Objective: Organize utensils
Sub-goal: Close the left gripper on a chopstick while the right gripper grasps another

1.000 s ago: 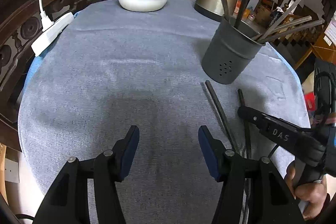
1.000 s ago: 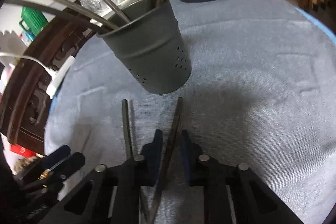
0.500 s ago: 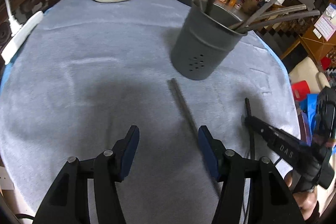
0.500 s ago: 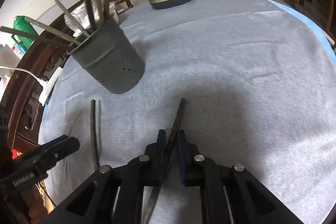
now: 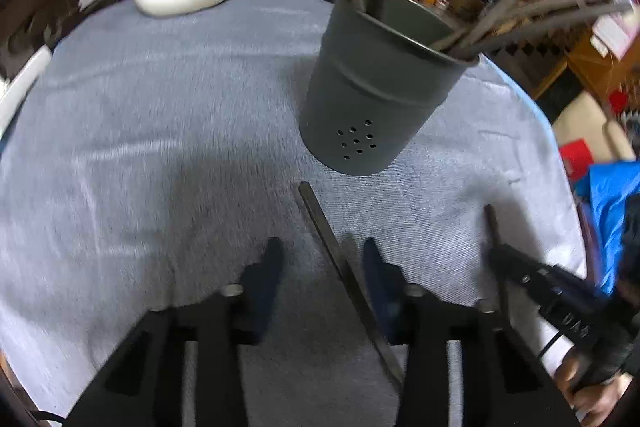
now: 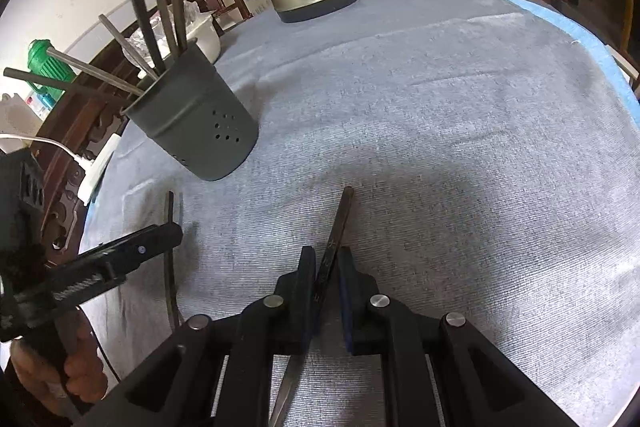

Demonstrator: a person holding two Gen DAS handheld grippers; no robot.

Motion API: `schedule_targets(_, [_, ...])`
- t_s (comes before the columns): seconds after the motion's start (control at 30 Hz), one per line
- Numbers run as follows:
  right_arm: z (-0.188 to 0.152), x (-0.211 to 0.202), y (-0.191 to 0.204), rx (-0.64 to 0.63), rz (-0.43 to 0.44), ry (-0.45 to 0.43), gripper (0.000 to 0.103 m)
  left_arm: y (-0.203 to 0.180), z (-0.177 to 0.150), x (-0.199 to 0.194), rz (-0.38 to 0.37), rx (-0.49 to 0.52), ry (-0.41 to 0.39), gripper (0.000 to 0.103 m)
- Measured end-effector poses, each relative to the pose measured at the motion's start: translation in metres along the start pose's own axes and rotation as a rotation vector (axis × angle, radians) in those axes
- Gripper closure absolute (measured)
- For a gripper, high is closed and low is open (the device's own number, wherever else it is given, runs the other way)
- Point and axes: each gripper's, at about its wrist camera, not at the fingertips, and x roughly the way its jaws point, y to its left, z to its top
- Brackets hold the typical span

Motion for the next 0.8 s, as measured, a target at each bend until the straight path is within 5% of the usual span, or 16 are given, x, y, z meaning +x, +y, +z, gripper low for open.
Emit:
schedule_targets(0.07, [0.000,-0.001,0.000,-0.004,-0.005,-0.002,0.090,0.003,0.002,0.002,-0.029,0.012,0.009,0.082])
schedule_targets(0.27, [-0.002,-0.002,0.000,-0.007,-0.004,-0.002,0.089,0.015,0.007,-0.001,-0.133,0.071,0.049,0.083])
schedule_targets(0.43, [0.000,-0.001,-0.001,0.003,0.008,0.018,0.089,0.029,0.010,-0.005,-0.137,0.105,0.086,0.083])
schedule_targets(0.53, [0.001,0.000,-0.001,0.010,0.011,0.034,0.088,0.036,0.011,-0.007,-0.149,0.080,0.105,0.079])
schedule_targets(0.67, [0.003,0.001,-0.003,0.032,0.024,0.068,0.087,0.042,0.007,-0.015,-0.146,0.065,0.102,0.060])
schedule_targets(0.8, [0.008,0.001,-0.009,0.081,0.042,0.116,0.085,0.045,0.010,-0.016,-0.142,0.044,0.109,0.060])
